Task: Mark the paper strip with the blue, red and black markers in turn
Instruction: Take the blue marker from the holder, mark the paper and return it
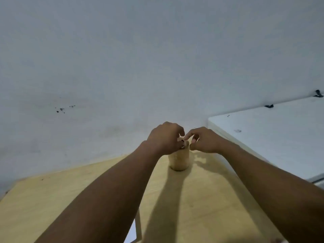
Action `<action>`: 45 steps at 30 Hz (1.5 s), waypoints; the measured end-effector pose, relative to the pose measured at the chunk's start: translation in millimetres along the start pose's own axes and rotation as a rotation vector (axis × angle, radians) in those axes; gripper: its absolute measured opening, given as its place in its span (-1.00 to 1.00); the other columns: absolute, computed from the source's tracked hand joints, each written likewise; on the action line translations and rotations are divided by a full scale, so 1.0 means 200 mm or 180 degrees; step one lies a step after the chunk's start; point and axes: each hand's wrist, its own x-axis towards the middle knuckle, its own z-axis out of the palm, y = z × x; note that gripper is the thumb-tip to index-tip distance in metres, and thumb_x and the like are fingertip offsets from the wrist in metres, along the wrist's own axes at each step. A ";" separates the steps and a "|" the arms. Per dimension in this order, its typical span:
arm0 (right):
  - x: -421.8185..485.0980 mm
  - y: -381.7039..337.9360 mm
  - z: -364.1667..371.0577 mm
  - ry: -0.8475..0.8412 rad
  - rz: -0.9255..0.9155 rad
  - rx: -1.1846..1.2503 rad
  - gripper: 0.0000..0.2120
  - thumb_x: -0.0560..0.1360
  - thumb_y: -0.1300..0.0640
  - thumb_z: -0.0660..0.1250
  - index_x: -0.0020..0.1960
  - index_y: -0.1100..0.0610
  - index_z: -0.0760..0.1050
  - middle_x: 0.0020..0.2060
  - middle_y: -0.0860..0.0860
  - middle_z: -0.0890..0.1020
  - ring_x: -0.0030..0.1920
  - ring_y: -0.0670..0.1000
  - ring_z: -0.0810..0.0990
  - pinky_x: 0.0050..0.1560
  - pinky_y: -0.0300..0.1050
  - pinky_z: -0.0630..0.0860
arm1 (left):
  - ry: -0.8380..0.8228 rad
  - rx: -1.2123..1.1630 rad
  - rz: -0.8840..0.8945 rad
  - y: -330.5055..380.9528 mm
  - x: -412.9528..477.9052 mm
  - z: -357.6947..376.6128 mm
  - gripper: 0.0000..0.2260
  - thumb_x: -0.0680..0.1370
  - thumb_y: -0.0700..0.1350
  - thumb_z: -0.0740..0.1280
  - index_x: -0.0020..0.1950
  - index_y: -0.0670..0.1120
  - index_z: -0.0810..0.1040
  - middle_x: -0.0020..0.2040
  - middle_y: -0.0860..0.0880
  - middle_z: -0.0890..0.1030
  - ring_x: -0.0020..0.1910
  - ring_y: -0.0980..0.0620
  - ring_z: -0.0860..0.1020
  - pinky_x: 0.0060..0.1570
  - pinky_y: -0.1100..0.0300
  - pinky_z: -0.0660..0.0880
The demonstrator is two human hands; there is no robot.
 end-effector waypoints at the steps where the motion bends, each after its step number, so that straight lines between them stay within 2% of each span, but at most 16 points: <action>1: 0.02 0.01 0.01 -0.0014 -0.0027 0.0004 -0.76 0.44 0.21 0.43 0.08 0.00 0.67 -0.16 0.05 0.65 -0.18 0.00 0.58 -0.18 -0.19 0.48 | -0.0091 0.0055 0.0026 -0.01 0.02 0.01 -0.75 0.51 0.01 0.43 0.18 0.05 0.67 0.13 0.02 0.70 0.11 -0.02 0.63 0.04 -0.03 0.61; 5: 0.05 0.01 0.05 -0.0140 -0.0021 0.0019 -0.81 0.42 0.15 0.45 0.02 0.00 0.68 -0.13 0.05 0.65 -0.18 -0.01 0.55 -0.15 -0.17 0.47 | -0.0188 0.0067 -0.0044 -0.03 0.06 0.03 -0.83 0.47 -0.03 0.45 0.03 0.12 0.71 0.03 0.00 0.72 0.02 -0.05 0.65 -0.04 -0.01 0.62; 10: 0.03 0.02 0.07 -0.0105 -0.0011 0.0083 -0.84 0.40 0.14 0.46 -0.08 -0.09 0.66 -0.05 0.06 0.73 0.00 0.07 0.66 -0.04 -0.09 0.57 | -0.0126 0.0042 -0.0099 -0.01 0.07 0.04 -0.89 0.44 -0.05 0.48 -0.05 0.08 0.69 0.00 -0.01 0.71 0.00 -0.05 0.64 -0.05 0.02 0.61; 13: 0.01 0.02 0.07 -0.0095 0.0008 0.0129 -0.80 0.41 0.17 0.44 0.01 -0.01 0.69 -0.02 0.05 0.72 0.03 0.07 0.66 0.00 -0.06 0.61 | -0.0030 -0.0107 -0.0133 0.00 0.07 0.06 -0.89 0.47 -0.11 0.44 -0.02 0.01 0.68 0.00 -0.02 0.72 0.00 -0.05 0.65 -0.04 -0.01 0.62; 16: -0.01 0.00 0.05 -0.0083 0.0076 0.0239 -0.77 0.38 0.15 0.45 0.03 -0.01 0.69 0.00 0.08 0.70 0.06 0.09 0.66 0.07 0.04 0.64 | 0.0257 -0.0310 -0.0171 0.00 0.05 0.01 -0.78 0.51 -0.15 0.39 0.13 0.00 0.67 0.01 0.01 0.74 -0.02 -0.01 0.66 0.00 0.01 0.63; 19: -0.03 -0.07 0.02 -0.0010 -0.0063 0.0393 -0.65 0.30 -0.04 0.48 0.08 -0.04 0.69 0.01 0.07 0.70 0.05 0.08 0.67 0.12 0.11 0.63 | 0.0681 -0.0596 -0.0141 0.02 0.03 -0.12 -0.73 0.55 -0.18 0.35 0.23 -0.06 0.68 0.06 -0.03 0.74 0.02 0.00 0.67 0.09 0.06 0.61; 20: -0.03 -0.10 0.01 0.0034 -0.0108 0.0479 -0.66 0.29 -0.08 0.50 0.05 -0.07 0.68 0.01 0.06 0.70 0.05 0.07 0.68 0.13 0.12 0.63 | 0.0799 -0.0696 -0.0149 0.03 0.03 -0.17 -0.74 0.56 -0.20 0.34 0.22 -0.08 0.69 0.09 -0.04 0.74 0.04 0.00 0.67 0.10 0.10 0.60; 22: -0.03 -0.17 -0.02 0.0161 -0.0201 0.0674 -0.80 0.34 0.01 0.54 -0.04 -0.07 0.67 0.00 0.03 0.71 0.06 0.05 0.67 0.16 0.10 0.61 | 0.0999 -0.0867 -0.0209 0.04 0.01 -0.29 -0.76 0.58 -0.21 0.32 0.18 -0.10 0.71 0.09 -0.05 0.74 0.06 0.00 0.66 0.07 0.17 0.57; 24: -0.04 -0.25 -0.07 0.0347 -0.0352 0.0859 -0.92 0.40 0.07 0.53 -0.11 -0.01 0.68 -0.03 0.04 0.74 0.06 0.09 0.69 0.19 0.12 0.60 | 0.1187 -0.1033 -0.0276 0.04 -0.02 -0.41 -0.81 0.60 -0.18 0.34 0.13 -0.11 0.72 -0.01 -0.02 0.73 0.01 0.01 0.66 0.04 0.17 0.58; 26: -0.08 -0.36 -0.12 0.0411 -0.0481 0.1081 -0.92 0.44 0.09 0.52 -0.08 0.06 0.70 -0.04 0.14 0.75 -0.02 0.12 0.71 0.08 0.04 0.63 | 0.1348 -0.1213 -0.0356 0.02 -0.07 -0.53 -0.85 0.60 -0.12 0.37 0.05 -0.10 0.72 -0.11 0.01 0.72 -0.07 0.00 0.69 -0.02 0.11 0.63; 28: -0.14 -0.47 -0.19 0.0323 -0.0575 0.1296 -0.87 0.47 0.11 0.51 -0.01 0.12 0.71 -0.05 0.20 0.75 -0.10 0.08 0.70 -0.07 -0.04 0.55 | 0.1466 -0.1449 -0.0508 -0.03 -0.14 -0.63 -0.86 0.60 -0.07 0.39 0.00 -0.09 0.71 -0.14 -0.03 0.74 -0.17 0.00 0.72 -0.10 0.07 0.66; 32: -0.25 -0.63 -0.24 -0.0296 -0.0560 0.1863 -0.76 0.51 0.08 0.48 0.14 0.14 0.67 -0.06 0.13 0.77 -0.04 0.08 0.75 0.01 -0.01 0.55 | 0.1482 -0.2176 -0.0951 -0.18 -0.37 -0.69 -0.76 0.60 -0.01 0.40 -0.02 -0.19 0.69 -0.24 -0.09 0.70 -0.28 0.00 0.69 -0.16 0.09 0.63; 35: -0.29 -0.70 -0.15 -0.0694 -0.0399 0.2672 -0.70 0.56 0.11 0.40 0.26 0.18 0.62 -0.04 0.13 0.73 -0.02 0.09 0.72 -0.01 -0.01 0.54 | 0.1272 -0.3105 -0.1321 -0.30 -0.59 -0.64 -0.69 0.59 -0.01 0.41 0.01 -0.28 0.68 -0.24 -0.12 0.65 -0.28 -0.05 0.68 -0.09 0.05 0.63; 39: -0.33 -0.77 0.10 -0.0865 -0.0152 0.3563 -0.73 0.54 0.12 0.37 0.22 0.13 0.63 -0.10 0.08 0.72 -0.07 0.06 0.73 -0.02 -0.04 0.52 | 0.1134 -0.3875 -0.1698 -0.40 -0.81 -0.50 -0.70 0.58 -0.01 0.42 0.08 -0.26 0.68 -0.16 -0.14 0.71 -0.19 -0.09 0.72 -0.11 0.09 0.64; 45: -0.34 -0.90 0.52 -0.0884 0.0226 0.3638 -0.87 0.53 0.06 0.43 0.01 0.10 0.67 -0.24 0.04 0.70 -0.29 0.00 0.67 -0.25 -0.14 0.44 | 0.0959 -0.4422 -0.1687 -0.50 -1.00 -0.39 -0.76 0.55 -0.12 0.47 0.11 -0.26 0.67 -0.13 -0.15 0.70 -0.19 -0.08 0.72 -0.10 0.14 0.65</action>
